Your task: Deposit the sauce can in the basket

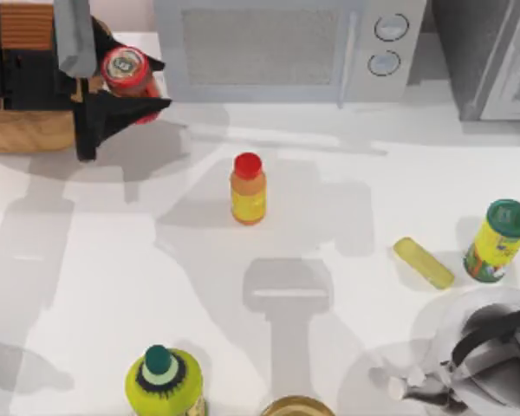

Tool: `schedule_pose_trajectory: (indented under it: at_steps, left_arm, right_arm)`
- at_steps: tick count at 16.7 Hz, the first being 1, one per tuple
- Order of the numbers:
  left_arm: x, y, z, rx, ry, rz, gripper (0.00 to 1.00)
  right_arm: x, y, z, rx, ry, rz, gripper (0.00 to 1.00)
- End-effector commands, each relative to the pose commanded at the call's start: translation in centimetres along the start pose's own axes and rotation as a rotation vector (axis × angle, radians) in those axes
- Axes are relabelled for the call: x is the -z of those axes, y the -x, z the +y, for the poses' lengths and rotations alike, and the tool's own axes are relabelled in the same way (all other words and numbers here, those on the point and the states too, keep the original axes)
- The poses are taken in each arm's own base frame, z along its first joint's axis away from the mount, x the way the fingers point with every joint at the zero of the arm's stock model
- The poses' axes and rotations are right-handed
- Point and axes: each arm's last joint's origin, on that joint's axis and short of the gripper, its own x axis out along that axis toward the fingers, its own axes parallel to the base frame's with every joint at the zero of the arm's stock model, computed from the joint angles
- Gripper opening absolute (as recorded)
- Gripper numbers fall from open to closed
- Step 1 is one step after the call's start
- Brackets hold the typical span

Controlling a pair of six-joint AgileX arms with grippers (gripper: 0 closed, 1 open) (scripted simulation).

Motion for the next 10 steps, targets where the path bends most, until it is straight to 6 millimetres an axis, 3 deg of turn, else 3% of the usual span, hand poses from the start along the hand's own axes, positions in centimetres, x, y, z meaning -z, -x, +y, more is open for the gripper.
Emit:
schedule_pose_trajectory:
  at_steps: [5,10]
  left_arm:
    - [-3.1,7.9,5.8,-0.192,0.114,0.071,0.00]
    - [-5.3,15.8,8.4,-0.374,0.289,0.145,0.00]
  right_arm:
    - [0.0,0.0,0.0,0.000,0.000,0.000,1.00]
    - [0.0,0.0,0.0,0.000,0.000,0.000,1.00]
